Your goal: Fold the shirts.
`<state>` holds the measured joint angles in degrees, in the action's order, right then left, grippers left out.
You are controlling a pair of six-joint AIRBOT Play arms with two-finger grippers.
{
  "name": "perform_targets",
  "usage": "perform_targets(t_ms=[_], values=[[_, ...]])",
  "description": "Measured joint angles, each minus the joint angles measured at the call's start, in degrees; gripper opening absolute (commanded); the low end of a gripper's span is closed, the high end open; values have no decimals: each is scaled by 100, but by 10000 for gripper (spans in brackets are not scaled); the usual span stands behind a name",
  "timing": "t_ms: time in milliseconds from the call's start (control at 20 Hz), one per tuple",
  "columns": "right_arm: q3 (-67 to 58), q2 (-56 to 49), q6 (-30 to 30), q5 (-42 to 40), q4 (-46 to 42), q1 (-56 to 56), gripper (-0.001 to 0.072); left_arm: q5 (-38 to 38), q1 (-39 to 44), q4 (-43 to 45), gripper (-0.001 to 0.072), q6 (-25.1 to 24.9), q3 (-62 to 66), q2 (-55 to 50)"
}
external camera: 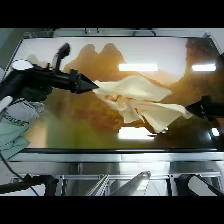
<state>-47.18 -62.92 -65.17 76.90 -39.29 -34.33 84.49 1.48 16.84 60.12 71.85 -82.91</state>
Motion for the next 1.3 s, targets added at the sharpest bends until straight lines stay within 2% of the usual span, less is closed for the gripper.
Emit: perform_targets(t_ms=[250, 400, 600, 800, 950, 1150, 1300], values=[[-74, 348, -87, -55, 26, -223, 16, 153, -1106, 94, 31, -111, -981, 638], [-238, 520, -87, -92, 227, -278, 16, 372, -1853, -57, 31, -350, -1408, 957], [-885, 890, 90, -160, 960, -299, 16, 767, -2922, -1204, 32, -820, -1576, 1652], [-2024, 1403, 391, -334, 1891, -304, 16, 1443, -3593, -2625, 32, -1016, -1154, 2492], [-2968, 1917, 702, -743, 2277, -304, 15, 1749, -3866, -3364, 33, -1027, -404, 3045], [-3816, 2332, 1093, -1462, 2328, -304, 15, 1821, -4297, -3637, 33, -765, 614, 3324], [-4013, 2122, 1196, -1615, 2277, -267, 16, 1775, -4360, -3233, 34, -542, 815, 3112]])
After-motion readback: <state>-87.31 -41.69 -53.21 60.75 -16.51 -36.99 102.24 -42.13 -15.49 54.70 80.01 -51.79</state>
